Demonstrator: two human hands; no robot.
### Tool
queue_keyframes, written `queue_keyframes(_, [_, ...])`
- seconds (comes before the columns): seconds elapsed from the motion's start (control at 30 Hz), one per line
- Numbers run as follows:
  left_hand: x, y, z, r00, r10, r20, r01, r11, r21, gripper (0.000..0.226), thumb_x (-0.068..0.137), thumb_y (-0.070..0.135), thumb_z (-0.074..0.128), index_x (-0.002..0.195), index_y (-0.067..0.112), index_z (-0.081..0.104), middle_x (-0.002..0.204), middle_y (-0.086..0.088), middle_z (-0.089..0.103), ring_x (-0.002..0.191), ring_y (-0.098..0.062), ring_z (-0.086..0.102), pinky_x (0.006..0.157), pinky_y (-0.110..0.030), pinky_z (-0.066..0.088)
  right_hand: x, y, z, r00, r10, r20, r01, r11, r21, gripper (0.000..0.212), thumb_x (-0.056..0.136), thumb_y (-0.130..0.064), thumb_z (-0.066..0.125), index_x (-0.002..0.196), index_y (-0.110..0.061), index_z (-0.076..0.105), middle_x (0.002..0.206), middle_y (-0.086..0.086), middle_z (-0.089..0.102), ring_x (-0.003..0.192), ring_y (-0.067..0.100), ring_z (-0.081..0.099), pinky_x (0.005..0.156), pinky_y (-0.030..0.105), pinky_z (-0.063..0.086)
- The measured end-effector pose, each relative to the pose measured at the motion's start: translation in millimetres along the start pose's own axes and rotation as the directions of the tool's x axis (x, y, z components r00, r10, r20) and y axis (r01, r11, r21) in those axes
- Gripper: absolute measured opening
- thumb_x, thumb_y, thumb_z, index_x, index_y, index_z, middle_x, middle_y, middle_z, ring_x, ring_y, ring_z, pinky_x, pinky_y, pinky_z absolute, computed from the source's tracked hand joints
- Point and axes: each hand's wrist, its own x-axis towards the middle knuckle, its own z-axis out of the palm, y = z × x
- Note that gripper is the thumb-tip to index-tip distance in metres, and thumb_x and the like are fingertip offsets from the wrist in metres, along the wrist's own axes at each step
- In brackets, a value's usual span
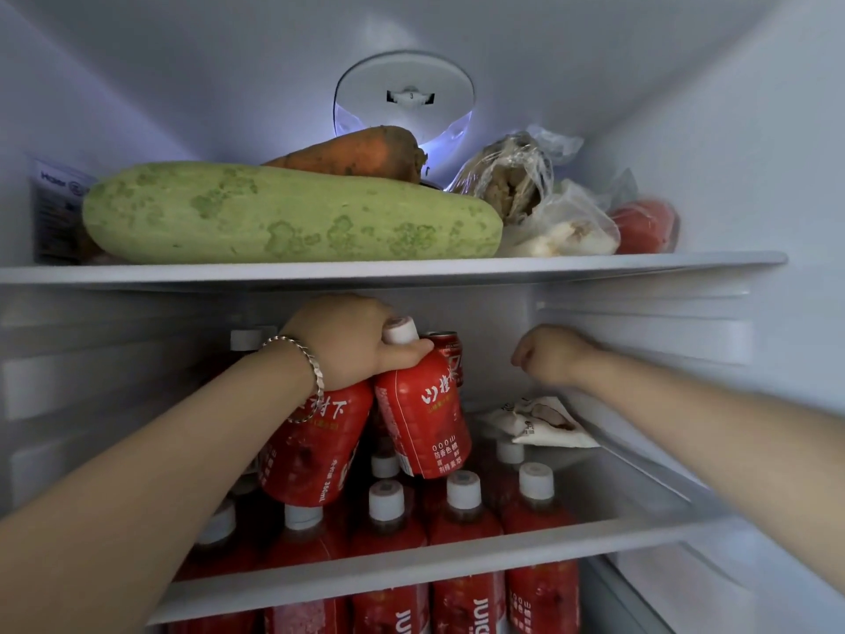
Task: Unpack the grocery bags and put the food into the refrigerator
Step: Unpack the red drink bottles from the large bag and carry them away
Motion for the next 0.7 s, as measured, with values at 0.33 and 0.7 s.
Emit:
queue_keyframes(0.33, [6.1,0.1,5.1,0.999,0.018,0.044,-0.018,1.0,-0.019,0.052,0.082,0.068,0.047,0.078,0.018,0.06,0.085,0.0,0.064,0.08,-0.017,0.057,0.07,-0.028,0.041,-42.0,5.9,33.7,0.857,-0.153,0.492,0.279,0.94,-0.194,0.067,0.097,-0.056,0.023,0.152,-0.024,0.003,0.16,-0.003,-0.001,0.147,0.017,0.001,0.12,0.039,0.005])
queue_keyframes(0.7, [-3.0,23.4,0.6,0.99,0.0,-0.142,0.014,0.994,0.104,0.051,0.081,0.068,0.044,0.061,0.023,0.034,0.078,0.002,0.054,0.078,-0.018,0.053,0.066,-0.027,0.034,-72.6,-69.7,8.4,0.905,-0.425,0.035,0.247,0.588,0.77,0.045,0.065,-0.023,0.085,0.102,-0.032,0.061,0.106,-0.004,0.069,0.102,0.011,0.065,0.098,0.036,0.049])
